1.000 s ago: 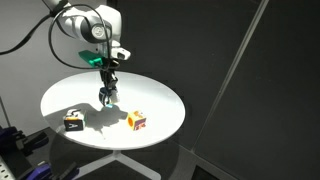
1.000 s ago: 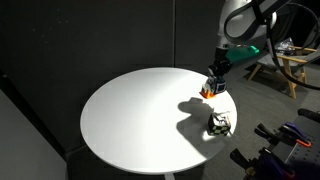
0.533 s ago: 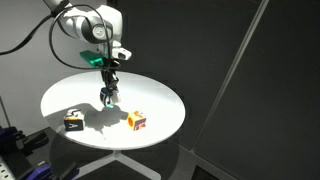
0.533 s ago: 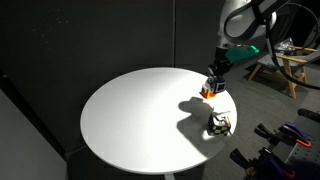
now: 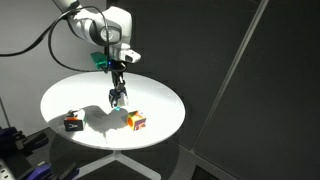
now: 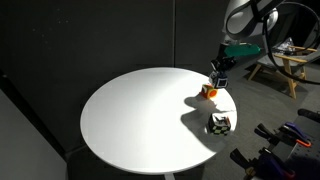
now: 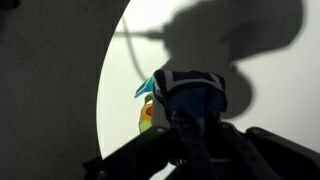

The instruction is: Move the light blue plushy cube to the right

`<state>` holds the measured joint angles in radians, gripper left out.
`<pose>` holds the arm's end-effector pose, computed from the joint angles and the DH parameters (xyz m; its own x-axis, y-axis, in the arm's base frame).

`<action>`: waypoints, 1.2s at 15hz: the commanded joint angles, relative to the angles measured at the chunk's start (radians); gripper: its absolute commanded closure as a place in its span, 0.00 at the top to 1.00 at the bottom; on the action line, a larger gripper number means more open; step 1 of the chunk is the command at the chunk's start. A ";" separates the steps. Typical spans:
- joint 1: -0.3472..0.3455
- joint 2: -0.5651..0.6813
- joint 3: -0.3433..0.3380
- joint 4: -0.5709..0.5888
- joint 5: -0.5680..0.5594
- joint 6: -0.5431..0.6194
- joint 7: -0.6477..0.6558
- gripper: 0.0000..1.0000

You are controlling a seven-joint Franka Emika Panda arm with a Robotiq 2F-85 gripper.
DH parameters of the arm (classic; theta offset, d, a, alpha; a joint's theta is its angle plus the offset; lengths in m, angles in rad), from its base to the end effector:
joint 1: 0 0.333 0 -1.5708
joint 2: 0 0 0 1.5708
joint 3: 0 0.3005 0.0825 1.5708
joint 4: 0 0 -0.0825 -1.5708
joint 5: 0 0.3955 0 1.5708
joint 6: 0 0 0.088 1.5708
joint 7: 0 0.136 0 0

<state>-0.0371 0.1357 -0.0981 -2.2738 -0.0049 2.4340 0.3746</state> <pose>0.5345 -0.0735 0.2471 0.8748 -0.4836 0.0294 -0.4839 -0.8751 0.0062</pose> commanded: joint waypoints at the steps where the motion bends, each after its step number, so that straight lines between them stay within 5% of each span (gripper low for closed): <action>1: -0.015 0.047 -0.016 0.039 0.031 -0.003 0.061 0.06; 18: -0.010 0.190 -0.050 0.038 0.032 0.070 0.069 0.06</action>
<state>-0.0521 0.3133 -0.1386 -2.2488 0.0146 2.5007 0.4439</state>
